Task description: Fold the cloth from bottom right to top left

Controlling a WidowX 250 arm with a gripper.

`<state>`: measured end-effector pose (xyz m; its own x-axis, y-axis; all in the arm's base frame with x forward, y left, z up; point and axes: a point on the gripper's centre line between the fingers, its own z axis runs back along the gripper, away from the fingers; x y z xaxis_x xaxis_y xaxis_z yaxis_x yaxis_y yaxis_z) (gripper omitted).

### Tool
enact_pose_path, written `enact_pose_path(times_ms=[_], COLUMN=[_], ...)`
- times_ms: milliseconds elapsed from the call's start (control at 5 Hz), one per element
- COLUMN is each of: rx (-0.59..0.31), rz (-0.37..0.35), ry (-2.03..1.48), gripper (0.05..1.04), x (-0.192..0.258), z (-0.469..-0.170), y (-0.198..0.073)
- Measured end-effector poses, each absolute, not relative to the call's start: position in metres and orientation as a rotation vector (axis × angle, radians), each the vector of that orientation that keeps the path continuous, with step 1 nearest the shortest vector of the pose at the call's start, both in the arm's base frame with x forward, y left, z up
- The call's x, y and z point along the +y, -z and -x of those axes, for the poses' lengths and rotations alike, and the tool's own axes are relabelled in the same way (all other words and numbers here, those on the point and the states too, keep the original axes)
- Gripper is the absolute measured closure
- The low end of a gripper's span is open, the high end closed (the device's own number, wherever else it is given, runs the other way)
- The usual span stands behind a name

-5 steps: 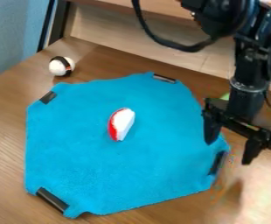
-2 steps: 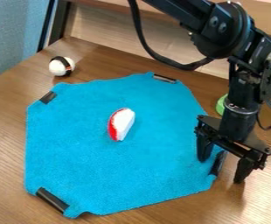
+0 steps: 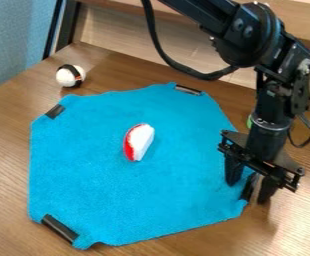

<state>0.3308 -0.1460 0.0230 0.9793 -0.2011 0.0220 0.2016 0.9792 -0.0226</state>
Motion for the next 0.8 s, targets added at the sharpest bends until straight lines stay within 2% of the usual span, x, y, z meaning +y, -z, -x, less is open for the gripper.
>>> enact_pose_path(times_ms=[200, 400, 600, 800], rx=[-0.022, -0.017, -0.009, 0.001], rz=[0.033, 0.051, 0.077, 0.080], ry=[0.185, 0.169, 0.175, 0.175], gripper=[0.704, 0.914, 1.009, 1.022], x=[-0.143, -0.139, -0.130, -0.115], z=[-0.333, -0.334, -0.335, -0.332], y=[-0.023, -0.023, -0.025, -0.039])
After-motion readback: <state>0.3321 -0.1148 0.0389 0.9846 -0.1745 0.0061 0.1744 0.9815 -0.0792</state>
